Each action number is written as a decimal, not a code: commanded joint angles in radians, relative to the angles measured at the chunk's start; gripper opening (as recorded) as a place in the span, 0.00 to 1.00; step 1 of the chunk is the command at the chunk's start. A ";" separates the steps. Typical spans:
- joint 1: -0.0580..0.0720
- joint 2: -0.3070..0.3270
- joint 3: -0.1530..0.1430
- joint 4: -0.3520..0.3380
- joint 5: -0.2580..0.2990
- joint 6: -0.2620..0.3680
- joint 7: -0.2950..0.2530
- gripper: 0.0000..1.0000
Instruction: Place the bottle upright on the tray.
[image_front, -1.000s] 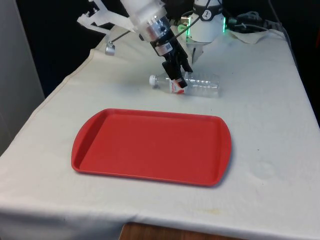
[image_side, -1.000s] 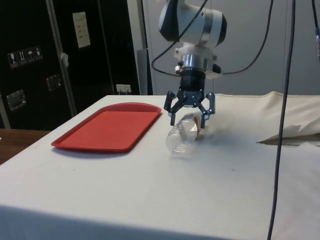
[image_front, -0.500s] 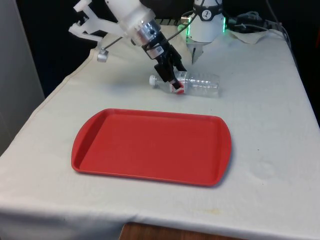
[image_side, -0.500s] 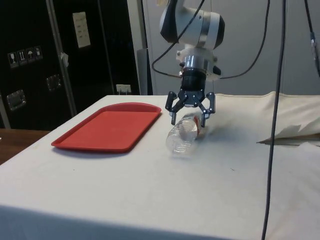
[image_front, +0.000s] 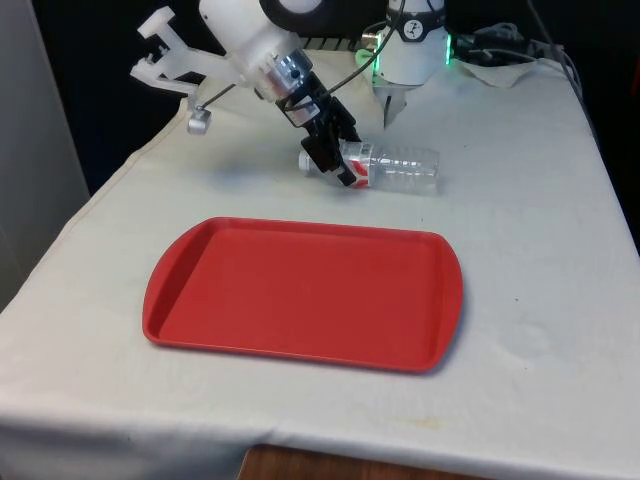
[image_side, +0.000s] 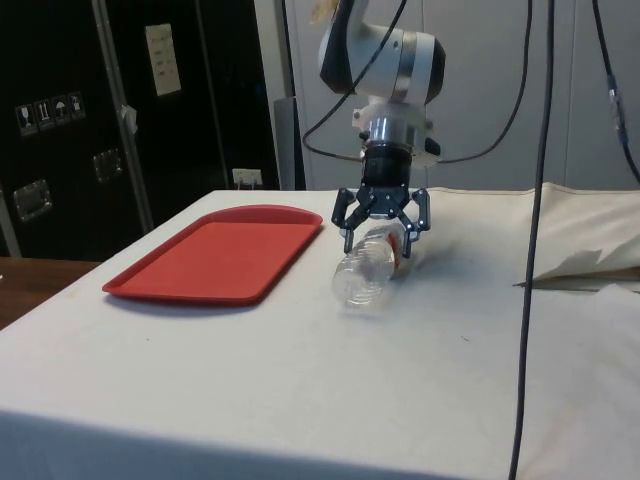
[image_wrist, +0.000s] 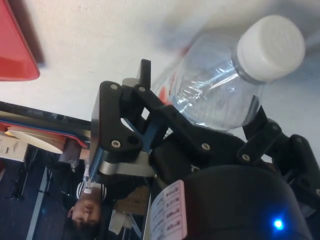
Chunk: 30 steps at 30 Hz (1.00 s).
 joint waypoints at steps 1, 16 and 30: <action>-0.001 -0.001 0.000 -0.001 0.003 0.000 -0.002 1.00; -0.007 0.026 -0.018 0.002 0.013 -0.016 -0.036 1.00; -0.021 0.037 -0.040 0.016 0.050 -0.106 -0.095 1.00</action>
